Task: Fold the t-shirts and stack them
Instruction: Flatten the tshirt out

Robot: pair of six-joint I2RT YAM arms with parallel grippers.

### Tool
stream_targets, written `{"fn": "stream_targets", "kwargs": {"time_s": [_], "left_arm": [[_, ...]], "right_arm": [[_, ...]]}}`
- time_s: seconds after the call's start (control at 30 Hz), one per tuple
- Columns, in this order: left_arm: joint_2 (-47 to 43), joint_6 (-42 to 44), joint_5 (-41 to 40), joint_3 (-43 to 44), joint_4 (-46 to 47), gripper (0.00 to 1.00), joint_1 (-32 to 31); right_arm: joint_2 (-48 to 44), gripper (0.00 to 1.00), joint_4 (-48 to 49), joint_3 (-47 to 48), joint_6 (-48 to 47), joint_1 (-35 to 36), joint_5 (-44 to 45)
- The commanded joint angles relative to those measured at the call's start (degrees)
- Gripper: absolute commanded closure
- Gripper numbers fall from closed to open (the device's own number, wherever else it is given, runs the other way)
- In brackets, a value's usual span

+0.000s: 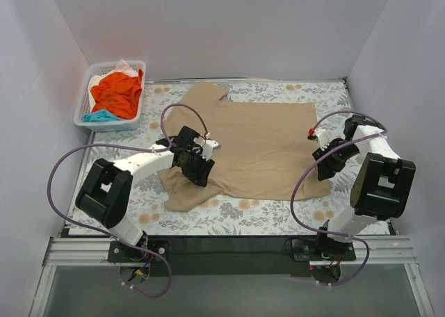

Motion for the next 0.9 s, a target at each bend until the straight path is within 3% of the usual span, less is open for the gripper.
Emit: {"fn": "stream_targets", "kwargs": {"time_s": [0.0,0.13,0.2,0.27,0.63,0.73,0.83,0.87], "left_arm": [[-0.08,-0.2,2.03,2.06,1.69,0.6,-0.7],[-0.34,-0.02,2.64,2.14,1.07,0.77,-1.05],[-1.48,0.24,3.61,2.49,-0.76,0.93,-1.4],[-2.79,0.94,5.1,2.5,-2.0,1.0,-2.45],[-7.64,2.26,10.65,0.39,-7.46,1.0,-18.17],[-6.67,3.4,10.38,0.74,-7.89,0.69,-21.7],[-6.67,4.98,11.95,2.49,-9.3,0.5,-26.7],[-6.75,5.25,12.57,3.1,-10.0,0.49,-27.33]], "right_arm": [[-0.66,0.58,-1.43,2.19,0.6,-0.39,-0.7],[-0.66,0.58,-1.6,2.63,0.6,-0.65,-0.26],[-0.75,0.58,-1.69,2.81,0.6,-0.83,0.0],[-0.93,0.59,-1.78,2.99,0.42,-1.09,0.18],[-0.4,0.6,-2.75,5.01,0.25,-2.15,0.79],[-0.31,0.59,-2.92,5.01,0.07,-2.15,1.32],[-0.4,0.59,-2.83,4.75,-0.19,-2.32,1.85],[-0.4,0.59,-2.92,4.66,-0.28,-2.32,1.94]]}}
